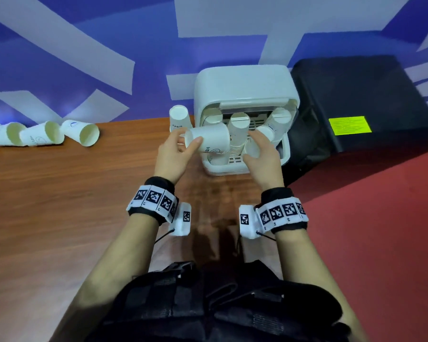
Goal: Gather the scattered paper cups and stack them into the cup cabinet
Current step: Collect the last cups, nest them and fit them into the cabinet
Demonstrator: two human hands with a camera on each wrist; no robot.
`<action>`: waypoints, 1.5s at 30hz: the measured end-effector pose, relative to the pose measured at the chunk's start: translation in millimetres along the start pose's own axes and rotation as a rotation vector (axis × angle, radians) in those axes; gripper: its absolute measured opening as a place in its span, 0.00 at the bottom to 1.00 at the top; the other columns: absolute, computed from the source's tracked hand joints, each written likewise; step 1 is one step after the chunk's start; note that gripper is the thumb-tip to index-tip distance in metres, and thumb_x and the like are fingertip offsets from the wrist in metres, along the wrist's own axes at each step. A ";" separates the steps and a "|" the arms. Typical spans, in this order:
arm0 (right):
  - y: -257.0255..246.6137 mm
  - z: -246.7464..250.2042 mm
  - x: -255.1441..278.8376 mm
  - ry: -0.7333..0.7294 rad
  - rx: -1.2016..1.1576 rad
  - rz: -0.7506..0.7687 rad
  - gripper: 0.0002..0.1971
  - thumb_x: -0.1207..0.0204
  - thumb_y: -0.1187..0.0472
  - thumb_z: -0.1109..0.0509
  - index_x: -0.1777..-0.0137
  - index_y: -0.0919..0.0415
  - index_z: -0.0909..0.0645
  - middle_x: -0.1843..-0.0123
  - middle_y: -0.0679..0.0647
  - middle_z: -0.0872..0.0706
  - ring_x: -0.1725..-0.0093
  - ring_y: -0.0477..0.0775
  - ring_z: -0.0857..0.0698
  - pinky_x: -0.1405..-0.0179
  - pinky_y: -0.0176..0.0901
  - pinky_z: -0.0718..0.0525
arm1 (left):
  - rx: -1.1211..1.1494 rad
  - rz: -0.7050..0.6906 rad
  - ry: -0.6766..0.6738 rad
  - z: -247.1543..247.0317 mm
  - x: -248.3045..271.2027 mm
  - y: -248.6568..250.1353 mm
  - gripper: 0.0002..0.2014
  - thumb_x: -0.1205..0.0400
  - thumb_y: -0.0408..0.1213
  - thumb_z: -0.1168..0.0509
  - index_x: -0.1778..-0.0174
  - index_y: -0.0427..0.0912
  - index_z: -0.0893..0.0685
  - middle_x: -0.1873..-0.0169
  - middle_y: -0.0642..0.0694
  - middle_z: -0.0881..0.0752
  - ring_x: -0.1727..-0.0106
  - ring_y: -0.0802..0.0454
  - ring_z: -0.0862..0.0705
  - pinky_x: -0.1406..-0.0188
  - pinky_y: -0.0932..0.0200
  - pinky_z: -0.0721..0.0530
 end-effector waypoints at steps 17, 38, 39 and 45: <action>46.1 90.5 46.8 0.348 -0.129 -0.119 0.27 0.29 0.74 0.32 0.29 0.60 0.23 0.40 0.42 0.23 0.41 0.32 0.27 0.43 0.13 0.35 | -0.396 -0.280 -0.100 -104.9 -22.9 84.1 0.26 0.26 0.57 0.32 0.35 0.49 0.25 0.41 0.45 0.18 0.41 0.42 0.19 0.45 0.47 0.22; 68.9 68.8 53.7 0.284 -0.053 -0.248 0.26 0.23 0.67 0.33 0.24 0.58 0.28 0.28 0.55 0.23 0.30 0.52 0.25 0.34 0.34 0.29 | -0.624 -0.365 -0.425 -159.2 -35.1 69.4 0.28 0.21 0.39 0.33 0.24 0.51 0.30 0.33 0.42 0.26 0.37 0.42 0.22 0.43 0.48 0.21; 64.3 67.7 53.0 0.286 -0.054 -0.229 0.25 0.23 0.66 0.32 0.25 0.58 0.27 0.28 0.55 0.23 0.30 0.52 0.24 0.34 0.35 0.29 | -0.591 -0.360 -0.394 -151.6 -32.6 69.2 0.28 0.21 0.39 0.34 0.24 0.50 0.30 0.32 0.42 0.26 0.38 0.41 0.21 0.44 0.48 0.20; 27.4 46.3 45.5 0.177 -0.050 -0.135 0.26 0.24 0.69 0.34 0.25 0.62 0.27 0.27 0.59 0.24 0.27 0.55 0.26 0.26 0.46 0.30 | -0.377 -0.190 -0.220 -80.9 -9.4 29.2 0.24 0.22 0.37 0.35 0.28 0.48 0.26 0.37 0.43 0.21 0.47 0.45 0.18 0.44 0.50 0.19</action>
Point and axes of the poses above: each hand's wrist, its own x-axis away from the middle knuckle, its own z-axis out of the back of the hand, y = z × x, the point moved 7 cm from there along -x, towards the middle knuckle
